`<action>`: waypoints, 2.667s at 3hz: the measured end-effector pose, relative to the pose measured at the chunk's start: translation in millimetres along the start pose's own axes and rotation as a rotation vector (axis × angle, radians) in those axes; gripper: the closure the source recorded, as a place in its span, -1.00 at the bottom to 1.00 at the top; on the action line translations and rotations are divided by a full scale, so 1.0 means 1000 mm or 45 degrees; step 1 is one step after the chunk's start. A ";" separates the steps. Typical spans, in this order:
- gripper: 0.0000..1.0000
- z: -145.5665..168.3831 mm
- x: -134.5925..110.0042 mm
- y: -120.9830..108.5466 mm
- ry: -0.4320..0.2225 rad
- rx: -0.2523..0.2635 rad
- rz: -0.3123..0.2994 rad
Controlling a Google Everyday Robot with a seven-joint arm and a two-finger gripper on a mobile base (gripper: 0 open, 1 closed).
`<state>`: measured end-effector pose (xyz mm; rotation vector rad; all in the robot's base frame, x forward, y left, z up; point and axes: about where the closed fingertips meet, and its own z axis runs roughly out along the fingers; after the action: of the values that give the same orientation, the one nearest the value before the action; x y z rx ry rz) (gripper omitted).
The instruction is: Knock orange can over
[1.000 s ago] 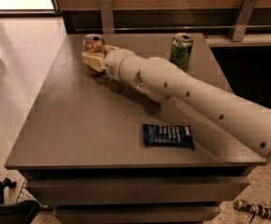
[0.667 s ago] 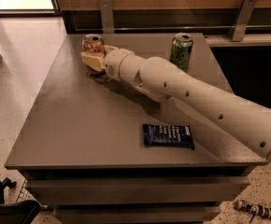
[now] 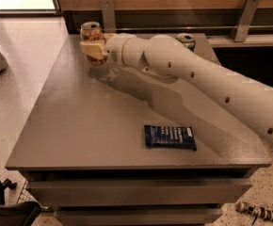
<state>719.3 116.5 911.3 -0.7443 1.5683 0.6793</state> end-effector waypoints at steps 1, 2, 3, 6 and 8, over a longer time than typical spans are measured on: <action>1.00 -0.011 -0.040 -0.017 0.127 -0.055 -0.069; 1.00 -0.022 -0.047 -0.032 0.266 -0.097 -0.089; 1.00 -0.031 -0.037 -0.026 0.425 -0.175 -0.094; 1.00 -0.032 0.007 0.014 0.827 -0.275 -0.136; 1.00 -0.018 0.047 0.027 1.107 -0.319 -0.139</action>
Offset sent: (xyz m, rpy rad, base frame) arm 0.0024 -0.0554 0.0414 -0.3523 0.2009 0.1996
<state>682.8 115.0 867.6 -1.4278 2.2155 0.4912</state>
